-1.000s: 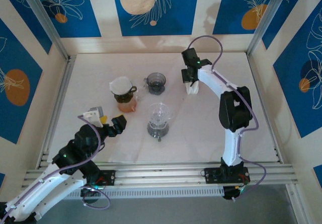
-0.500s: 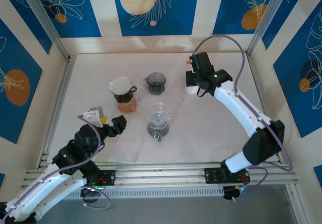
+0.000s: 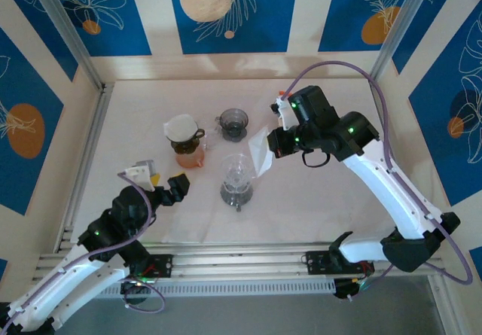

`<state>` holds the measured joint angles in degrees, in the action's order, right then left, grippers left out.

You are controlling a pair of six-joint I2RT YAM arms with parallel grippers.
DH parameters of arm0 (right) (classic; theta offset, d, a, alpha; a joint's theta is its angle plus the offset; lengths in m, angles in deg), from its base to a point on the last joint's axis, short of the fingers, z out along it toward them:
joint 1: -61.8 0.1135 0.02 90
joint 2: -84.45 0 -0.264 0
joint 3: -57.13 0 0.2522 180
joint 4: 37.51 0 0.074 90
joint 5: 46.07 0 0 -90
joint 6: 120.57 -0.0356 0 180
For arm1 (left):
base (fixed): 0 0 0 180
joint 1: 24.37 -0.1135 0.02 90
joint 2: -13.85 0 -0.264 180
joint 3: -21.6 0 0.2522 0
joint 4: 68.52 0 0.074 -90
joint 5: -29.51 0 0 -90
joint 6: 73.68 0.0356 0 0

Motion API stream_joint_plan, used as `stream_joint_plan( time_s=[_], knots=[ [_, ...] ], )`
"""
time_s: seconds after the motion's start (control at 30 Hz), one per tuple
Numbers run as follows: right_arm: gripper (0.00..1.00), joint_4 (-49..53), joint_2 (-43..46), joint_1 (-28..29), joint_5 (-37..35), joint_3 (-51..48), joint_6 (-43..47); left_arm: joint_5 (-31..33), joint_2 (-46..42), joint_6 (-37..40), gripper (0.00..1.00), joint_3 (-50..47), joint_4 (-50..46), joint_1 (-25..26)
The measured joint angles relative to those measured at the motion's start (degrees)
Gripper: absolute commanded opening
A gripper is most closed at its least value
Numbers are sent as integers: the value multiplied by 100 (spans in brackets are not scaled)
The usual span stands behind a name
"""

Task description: Place the coffee filter in the dripper

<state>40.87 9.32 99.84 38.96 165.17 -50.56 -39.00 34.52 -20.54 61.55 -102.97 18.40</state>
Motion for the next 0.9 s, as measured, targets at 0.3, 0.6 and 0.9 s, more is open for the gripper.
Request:
stream_joint_plan(
  time_s=[0.3, 0.6, 0.9],
  knots=[
    [0, 1244, -953, 337, 739, 907, -494, -22, -111, 85, 100, 74, -127, 0],
    [0, 1893, -1847, 330, 595, 1759, -855, -68, -431, 107, 100, 81, -323, 0],
    [0, 1967, -2363, 363, 490, 1976, -1075, -181, -616, 98, 100, 79, -424, 0]
  ],
)
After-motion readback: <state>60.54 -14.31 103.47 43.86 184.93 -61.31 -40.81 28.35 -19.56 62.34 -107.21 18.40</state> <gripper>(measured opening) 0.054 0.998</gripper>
